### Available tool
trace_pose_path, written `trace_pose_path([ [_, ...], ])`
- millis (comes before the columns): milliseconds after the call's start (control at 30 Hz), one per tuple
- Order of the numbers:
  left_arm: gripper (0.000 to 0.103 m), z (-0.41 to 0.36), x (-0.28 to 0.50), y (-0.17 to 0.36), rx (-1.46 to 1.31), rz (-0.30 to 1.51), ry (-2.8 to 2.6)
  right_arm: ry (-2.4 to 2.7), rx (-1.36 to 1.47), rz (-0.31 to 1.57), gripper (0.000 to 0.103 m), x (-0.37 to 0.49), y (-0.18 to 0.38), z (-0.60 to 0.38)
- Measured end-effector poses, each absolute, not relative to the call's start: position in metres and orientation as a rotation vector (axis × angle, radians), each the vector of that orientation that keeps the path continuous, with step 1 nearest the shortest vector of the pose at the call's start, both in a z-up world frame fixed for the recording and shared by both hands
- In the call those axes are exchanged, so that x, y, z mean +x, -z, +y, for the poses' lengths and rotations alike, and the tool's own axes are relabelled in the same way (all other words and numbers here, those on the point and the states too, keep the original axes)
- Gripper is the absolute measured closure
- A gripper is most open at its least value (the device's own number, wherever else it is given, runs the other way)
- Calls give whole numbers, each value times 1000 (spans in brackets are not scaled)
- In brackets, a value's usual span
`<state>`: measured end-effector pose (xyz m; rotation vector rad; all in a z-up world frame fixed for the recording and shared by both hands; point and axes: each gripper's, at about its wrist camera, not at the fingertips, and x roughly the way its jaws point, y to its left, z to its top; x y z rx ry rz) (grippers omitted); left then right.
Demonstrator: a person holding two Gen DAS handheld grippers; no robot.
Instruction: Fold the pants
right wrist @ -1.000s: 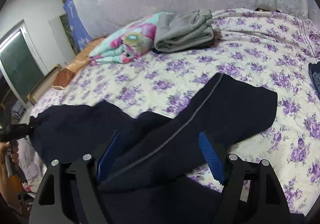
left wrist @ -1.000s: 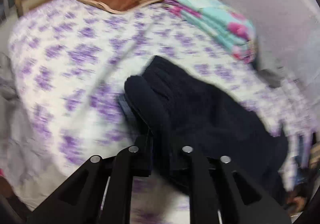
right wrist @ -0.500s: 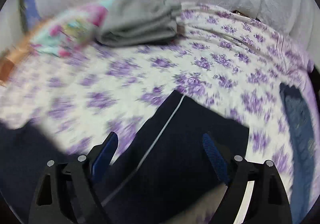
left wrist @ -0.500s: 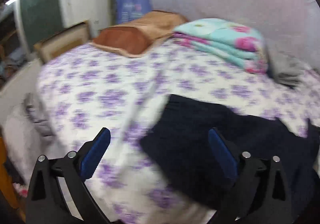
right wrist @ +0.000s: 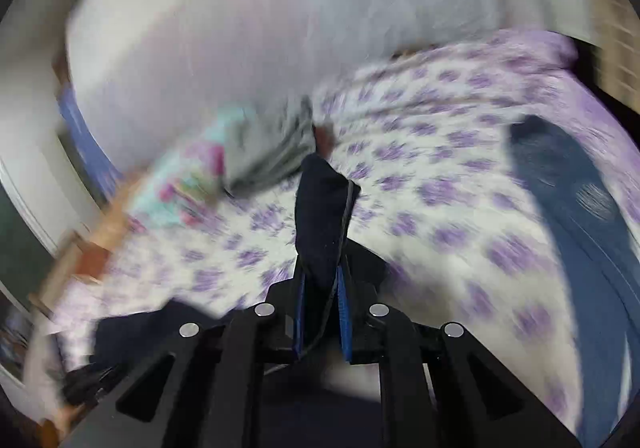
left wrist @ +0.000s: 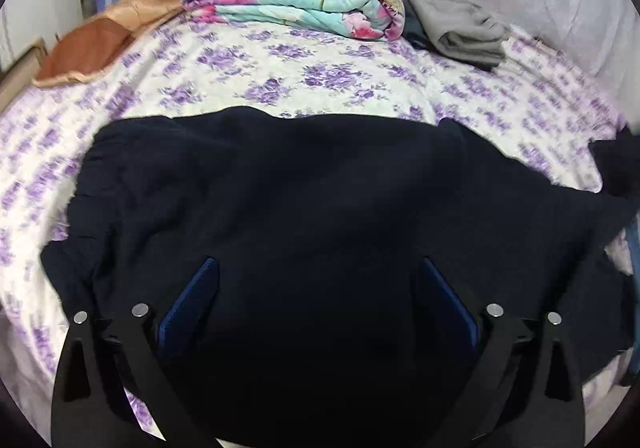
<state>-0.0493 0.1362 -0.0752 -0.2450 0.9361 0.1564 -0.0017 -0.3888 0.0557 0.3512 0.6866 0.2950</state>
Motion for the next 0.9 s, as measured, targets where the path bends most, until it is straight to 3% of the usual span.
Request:
trace_pose_path([
  [133,5,149,-47,80,-330,940,-130,-234,481,808,89,-93,-5,-453],
  [233,5,135,-39,81,-247,976,-171,-114,550,1063,77,-103,76,-476],
  [300,5,124,-38,81,-189,988,-212,-126,530,1049,77,-105,84,-478],
  [333,5,120,-39,79,-181,986,-222,-128,504,1040,67,-104,75,-477],
  [367,5,118,-43,76,-182,979,-222,-124,452,991,44,-105,58,-475],
  [433,5,112,-52,68,-190,949,-199,-95,345,890,34,-108,30,-476],
  [533,5,105,-61,64,-181,935,-205,22,205,764,34,-97,3,-478],
  [600,5,106,-62,65,-184,952,-236,-6,227,781,36,-82,10,-477],
  [667,5,110,-65,65,-206,948,-266,-35,186,825,54,-67,27,-466],
  [700,5,111,-67,65,-203,941,-274,-9,162,861,56,-57,38,-465],
  [800,4,118,-59,85,23,1000,-475,36,173,1015,52,-41,79,-471],
  [900,4,143,-71,77,-176,972,-477,72,178,981,47,-48,63,-478],
])
